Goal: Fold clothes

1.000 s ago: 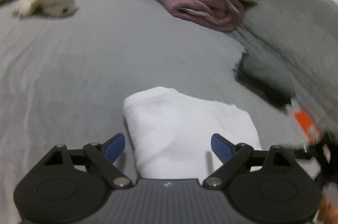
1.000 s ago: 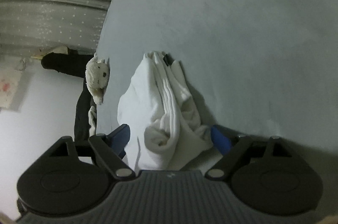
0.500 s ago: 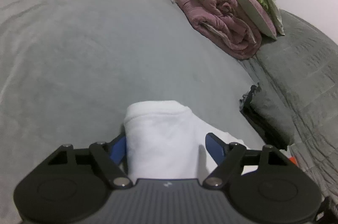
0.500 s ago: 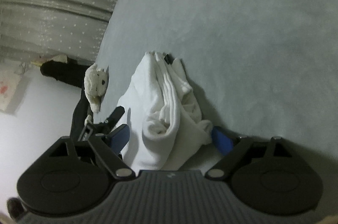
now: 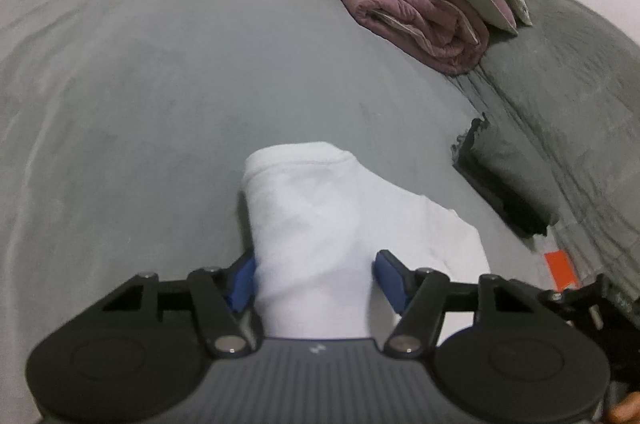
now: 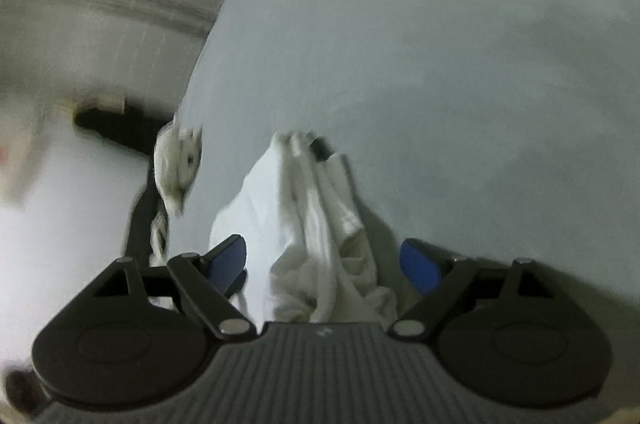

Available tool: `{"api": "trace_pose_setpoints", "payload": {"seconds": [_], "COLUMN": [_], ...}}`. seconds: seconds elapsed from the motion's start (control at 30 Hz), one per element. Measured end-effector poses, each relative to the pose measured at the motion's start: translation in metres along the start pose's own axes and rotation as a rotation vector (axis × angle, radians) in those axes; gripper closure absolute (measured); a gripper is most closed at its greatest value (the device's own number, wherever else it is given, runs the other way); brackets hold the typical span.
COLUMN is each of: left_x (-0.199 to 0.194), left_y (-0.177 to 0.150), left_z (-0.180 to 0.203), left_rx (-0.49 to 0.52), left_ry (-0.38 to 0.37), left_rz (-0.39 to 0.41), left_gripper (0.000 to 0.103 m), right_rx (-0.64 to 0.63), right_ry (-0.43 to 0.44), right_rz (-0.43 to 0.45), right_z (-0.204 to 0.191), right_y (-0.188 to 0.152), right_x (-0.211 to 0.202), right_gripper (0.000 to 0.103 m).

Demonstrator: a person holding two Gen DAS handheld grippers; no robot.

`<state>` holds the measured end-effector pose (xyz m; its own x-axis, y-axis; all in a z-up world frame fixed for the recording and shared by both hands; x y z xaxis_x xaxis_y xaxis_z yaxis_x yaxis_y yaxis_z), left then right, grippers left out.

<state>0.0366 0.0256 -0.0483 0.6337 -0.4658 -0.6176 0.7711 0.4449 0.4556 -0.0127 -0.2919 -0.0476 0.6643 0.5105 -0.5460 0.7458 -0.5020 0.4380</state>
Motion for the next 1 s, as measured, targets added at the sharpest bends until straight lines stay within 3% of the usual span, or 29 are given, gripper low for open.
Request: {"api": "trace_pose_setpoints", "payload": {"seconds": [0.1,0.23,0.3,0.4,0.47,0.57,0.77,1.0], "left_x": [-0.003,-0.005,-0.005,-0.007,-0.008,-0.006,0.007,0.031], "left_y": [-0.004,-0.013,-0.018,-0.022,-0.022,-0.018,-0.004,0.012], "left_z": [-0.004,-0.004,-0.005,-0.004,0.001,0.011,0.036,0.084], "left_rx": [-0.030,-0.047,-0.059,-0.086,-0.085,-0.076,-0.101,-0.033], "left_ry": [-0.009,-0.006,-0.007,-0.015,-0.020,-0.015,-0.023,-0.043], "left_rz": [0.014,0.071,0.109,0.166,0.191,0.214,0.214,0.200], "left_gripper": [0.042,0.044,0.049,0.062,0.067,0.069,0.071,0.073], "right_rx": [-0.071,-0.169,-0.267,-0.337,-0.307,-0.232,-0.176,-0.100], "right_ry": [0.006,0.076,0.099,0.099,0.106,0.123,0.109,0.069], "right_rz": [0.008,0.021,0.027,0.041,0.045,0.049,0.095,0.182], "right_z": [-0.004,-0.007,-0.010,-0.014,-0.011,-0.005,-0.005,-0.006], "right_y": [0.001,0.003,0.002,0.000,0.003,0.009,0.023,0.051], "right_x": [0.010,0.025,0.036,0.045,0.047,0.043,0.030,0.018], "right_gripper": [0.015,0.015,0.021,0.042,0.052,0.056,0.058,0.058]}}
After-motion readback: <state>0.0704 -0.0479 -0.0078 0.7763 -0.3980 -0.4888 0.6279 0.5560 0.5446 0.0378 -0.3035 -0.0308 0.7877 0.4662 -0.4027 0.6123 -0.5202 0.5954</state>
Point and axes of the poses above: each gripper's, at about its wrist camera, not at the fingertips, and x roughly the way its jaws point, z to its right, y to its top, the point moved 1 cm from there along x, roughly the way its jaws point, and after that the axes turned 13 degrees about -x, right-handed, at the moved point
